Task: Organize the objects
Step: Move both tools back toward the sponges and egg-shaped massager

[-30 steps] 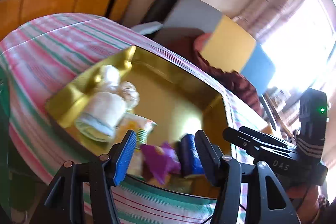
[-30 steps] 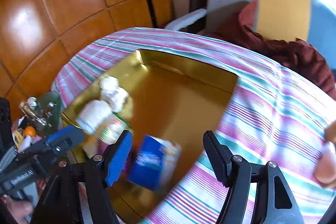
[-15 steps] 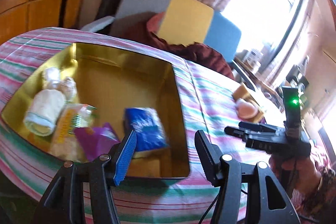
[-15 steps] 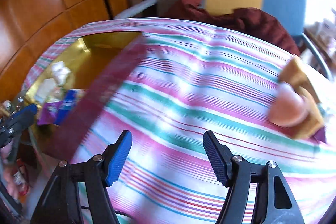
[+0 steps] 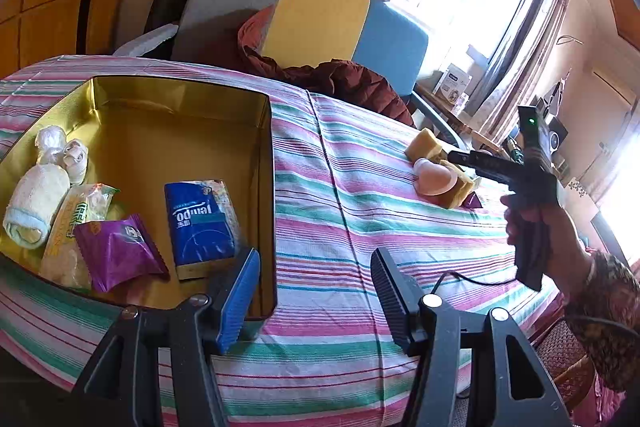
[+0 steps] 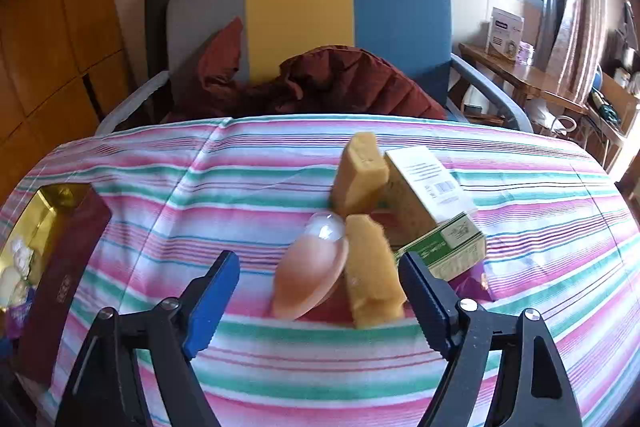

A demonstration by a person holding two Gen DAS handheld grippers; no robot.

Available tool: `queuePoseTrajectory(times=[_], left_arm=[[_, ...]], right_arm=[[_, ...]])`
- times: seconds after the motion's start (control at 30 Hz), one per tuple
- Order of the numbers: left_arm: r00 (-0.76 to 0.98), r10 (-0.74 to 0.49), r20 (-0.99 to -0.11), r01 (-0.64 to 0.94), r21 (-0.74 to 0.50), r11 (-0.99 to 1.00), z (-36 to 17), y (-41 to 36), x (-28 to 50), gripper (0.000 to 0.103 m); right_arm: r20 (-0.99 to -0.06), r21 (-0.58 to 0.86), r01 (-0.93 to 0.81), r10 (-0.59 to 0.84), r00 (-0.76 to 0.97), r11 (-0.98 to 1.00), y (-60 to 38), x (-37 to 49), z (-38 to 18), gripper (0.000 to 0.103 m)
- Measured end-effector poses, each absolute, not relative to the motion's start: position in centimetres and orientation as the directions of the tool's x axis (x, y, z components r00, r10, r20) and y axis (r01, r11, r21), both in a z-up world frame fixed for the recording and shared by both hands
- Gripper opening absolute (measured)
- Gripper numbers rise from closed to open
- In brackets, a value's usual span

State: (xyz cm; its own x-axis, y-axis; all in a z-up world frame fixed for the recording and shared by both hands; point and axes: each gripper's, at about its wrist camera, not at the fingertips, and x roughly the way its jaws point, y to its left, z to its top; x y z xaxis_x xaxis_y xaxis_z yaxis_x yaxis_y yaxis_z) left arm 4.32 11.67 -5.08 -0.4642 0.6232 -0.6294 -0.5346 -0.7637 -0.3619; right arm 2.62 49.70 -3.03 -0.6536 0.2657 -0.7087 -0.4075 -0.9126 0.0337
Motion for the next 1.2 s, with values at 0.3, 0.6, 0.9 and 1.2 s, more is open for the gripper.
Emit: queuePoseTrajectory(times=[0.3, 0.6, 0.9, 1.2], left_arm=[[-0.467, 0.619, -0.632, -0.54, -0.35, -0.765, -5.2, 12.1, 4.5, 0.059], [-0.464, 0.617, -0.636, -0.538, -0.351, -0.766, -5.6, 12.1, 4.4, 0.059], [-0.477, 0.608, -0.635, -0.546, -0.328, -0.771, -5.4, 12.3, 4.9, 0.059], [-0.497, 0.602, -0.625, -0.58, -0.277, -0.766, -4.5, 13.0, 5.7, 0.059]], right_arm=[[-0.77, 0.124, -0.314, 0.108, -0.628, -0.941, 48.2, 1.1, -5.7, 0.085], [-0.703, 0.191, -0.263, 0.056, -0.709, -0.946, 46.4, 6.0, -3.7, 0.083], [-0.717, 0.063, -0.297, 0.163, -0.678, -0.953, 47.7, 2.9, -4.6, 0.085], [-0.795, -0.012, -0.283, 0.18, -0.579, -0.959, 47.9, -1.2, -8.2, 0.059]])
